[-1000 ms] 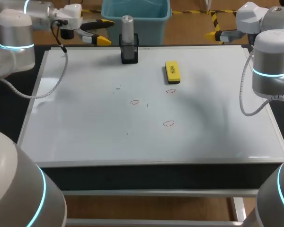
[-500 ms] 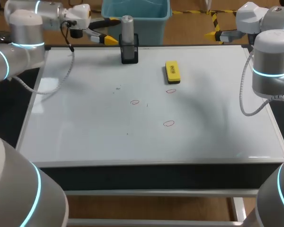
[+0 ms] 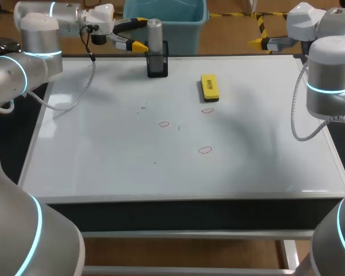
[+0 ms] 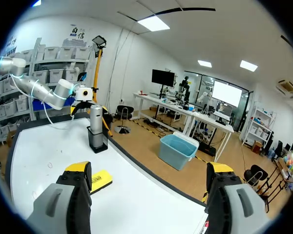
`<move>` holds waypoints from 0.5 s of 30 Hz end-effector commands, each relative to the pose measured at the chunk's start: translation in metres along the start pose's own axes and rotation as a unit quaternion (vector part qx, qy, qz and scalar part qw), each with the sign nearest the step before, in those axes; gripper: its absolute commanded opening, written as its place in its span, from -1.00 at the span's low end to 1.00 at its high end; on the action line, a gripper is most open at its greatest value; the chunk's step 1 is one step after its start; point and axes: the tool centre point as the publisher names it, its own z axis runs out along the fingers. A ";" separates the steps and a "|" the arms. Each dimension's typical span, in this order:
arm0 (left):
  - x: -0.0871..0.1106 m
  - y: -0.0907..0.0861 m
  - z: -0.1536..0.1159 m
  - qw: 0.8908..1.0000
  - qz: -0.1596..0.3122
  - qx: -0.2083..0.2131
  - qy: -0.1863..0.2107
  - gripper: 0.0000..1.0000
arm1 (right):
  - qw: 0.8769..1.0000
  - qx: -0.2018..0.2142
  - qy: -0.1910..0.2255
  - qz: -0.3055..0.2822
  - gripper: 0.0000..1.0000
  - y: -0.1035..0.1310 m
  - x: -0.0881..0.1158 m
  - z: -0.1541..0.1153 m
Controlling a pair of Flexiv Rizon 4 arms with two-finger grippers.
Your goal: Pick up the inspection probe, press it on each red-marked spot on the whiteboard one by one, put down the probe, pick up the eraser, and wipe off all the red marks.
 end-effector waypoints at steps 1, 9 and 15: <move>-0.012 0.006 0.007 0.998 0.000 0.009 0.061 1.00 | 1.000 0.000 0.000 0.000 1.00 0.000 0.000 0.000; -0.021 0.008 0.021 0.998 0.003 0.019 0.058 1.00 | 1.000 0.000 0.000 0.000 1.00 0.000 0.000 0.000; -0.021 0.004 0.032 0.999 -0.002 0.021 0.036 1.00 | 1.000 0.000 0.000 0.000 1.00 0.000 0.000 0.000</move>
